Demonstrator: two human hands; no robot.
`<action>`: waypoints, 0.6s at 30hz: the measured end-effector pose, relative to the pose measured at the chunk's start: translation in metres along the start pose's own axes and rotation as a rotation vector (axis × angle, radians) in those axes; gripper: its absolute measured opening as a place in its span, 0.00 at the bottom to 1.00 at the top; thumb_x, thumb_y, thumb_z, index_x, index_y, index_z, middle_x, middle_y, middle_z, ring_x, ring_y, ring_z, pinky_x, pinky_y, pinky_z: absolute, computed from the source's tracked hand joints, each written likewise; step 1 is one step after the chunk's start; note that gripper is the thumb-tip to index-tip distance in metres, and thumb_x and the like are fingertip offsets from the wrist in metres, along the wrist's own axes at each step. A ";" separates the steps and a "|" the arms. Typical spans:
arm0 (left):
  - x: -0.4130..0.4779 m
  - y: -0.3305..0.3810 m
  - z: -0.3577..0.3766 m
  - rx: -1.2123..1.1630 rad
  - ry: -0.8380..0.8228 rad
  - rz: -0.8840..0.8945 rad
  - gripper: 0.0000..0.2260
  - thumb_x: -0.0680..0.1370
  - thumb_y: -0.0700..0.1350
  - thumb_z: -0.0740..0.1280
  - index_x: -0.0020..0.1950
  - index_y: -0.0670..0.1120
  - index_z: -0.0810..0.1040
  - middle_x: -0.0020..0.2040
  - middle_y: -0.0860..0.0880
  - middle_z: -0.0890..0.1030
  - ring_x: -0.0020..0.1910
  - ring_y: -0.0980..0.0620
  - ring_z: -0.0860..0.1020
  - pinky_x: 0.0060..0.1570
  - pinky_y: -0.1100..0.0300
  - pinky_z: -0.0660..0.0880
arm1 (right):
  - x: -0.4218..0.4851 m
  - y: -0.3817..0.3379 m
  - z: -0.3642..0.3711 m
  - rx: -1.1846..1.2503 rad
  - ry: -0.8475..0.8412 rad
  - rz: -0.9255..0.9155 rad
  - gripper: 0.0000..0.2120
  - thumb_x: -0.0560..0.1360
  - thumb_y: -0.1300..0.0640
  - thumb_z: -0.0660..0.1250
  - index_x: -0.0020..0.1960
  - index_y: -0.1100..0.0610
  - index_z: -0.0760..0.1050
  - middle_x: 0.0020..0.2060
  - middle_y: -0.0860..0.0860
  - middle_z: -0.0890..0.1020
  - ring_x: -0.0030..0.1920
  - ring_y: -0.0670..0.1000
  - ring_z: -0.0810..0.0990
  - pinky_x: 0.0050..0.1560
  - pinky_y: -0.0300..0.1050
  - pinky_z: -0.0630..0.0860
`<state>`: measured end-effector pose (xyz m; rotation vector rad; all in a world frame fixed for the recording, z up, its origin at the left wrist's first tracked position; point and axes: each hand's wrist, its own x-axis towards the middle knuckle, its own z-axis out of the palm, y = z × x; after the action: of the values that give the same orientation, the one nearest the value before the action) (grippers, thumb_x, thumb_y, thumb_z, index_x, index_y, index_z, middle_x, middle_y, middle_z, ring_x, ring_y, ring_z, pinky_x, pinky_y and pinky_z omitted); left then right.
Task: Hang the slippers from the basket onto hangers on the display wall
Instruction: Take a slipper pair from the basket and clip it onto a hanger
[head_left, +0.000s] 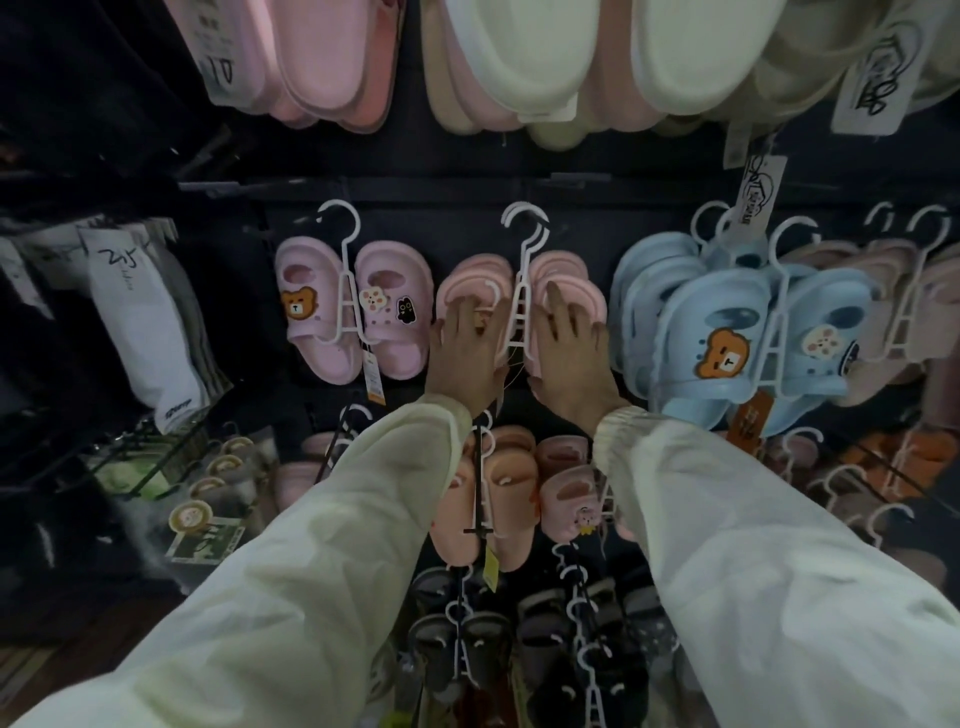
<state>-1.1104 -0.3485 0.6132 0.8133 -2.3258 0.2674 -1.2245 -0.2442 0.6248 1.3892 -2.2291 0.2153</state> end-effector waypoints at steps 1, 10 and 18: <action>-0.003 0.001 -0.001 -0.006 0.003 -0.007 0.37 0.71 0.51 0.73 0.78 0.50 0.63 0.71 0.37 0.66 0.70 0.34 0.65 0.62 0.39 0.69 | -0.003 0.000 0.001 0.015 -0.012 -0.006 0.45 0.70 0.52 0.73 0.79 0.57 0.53 0.80 0.58 0.51 0.75 0.64 0.59 0.66 0.66 0.65; -0.045 0.018 0.003 -0.052 0.035 -0.043 0.40 0.72 0.54 0.72 0.80 0.53 0.58 0.79 0.38 0.58 0.77 0.34 0.54 0.68 0.35 0.63 | -0.050 -0.004 0.010 0.203 0.049 -0.031 0.49 0.68 0.50 0.74 0.80 0.55 0.50 0.80 0.57 0.50 0.78 0.62 0.52 0.70 0.66 0.61; -0.113 0.037 0.002 -0.026 -0.091 -0.048 0.42 0.72 0.58 0.72 0.81 0.55 0.56 0.78 0.38 0.58 0.77 0.34 0.56 0.69 0.35 0.62 | -0.120 -0.015 0.016 0.280 0.031 -0.065 0.48 0.72 0.53 0.72 0.81 0.53 0.46 0.81 0.53 0.47 0.80 0.59 0.48 0.75 0.62 0.56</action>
<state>-1.0666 -0.2656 0.5398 0.8836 -2.3853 0.1824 -1.1739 -0.1621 0.5500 1.5870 -2.1870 0.5404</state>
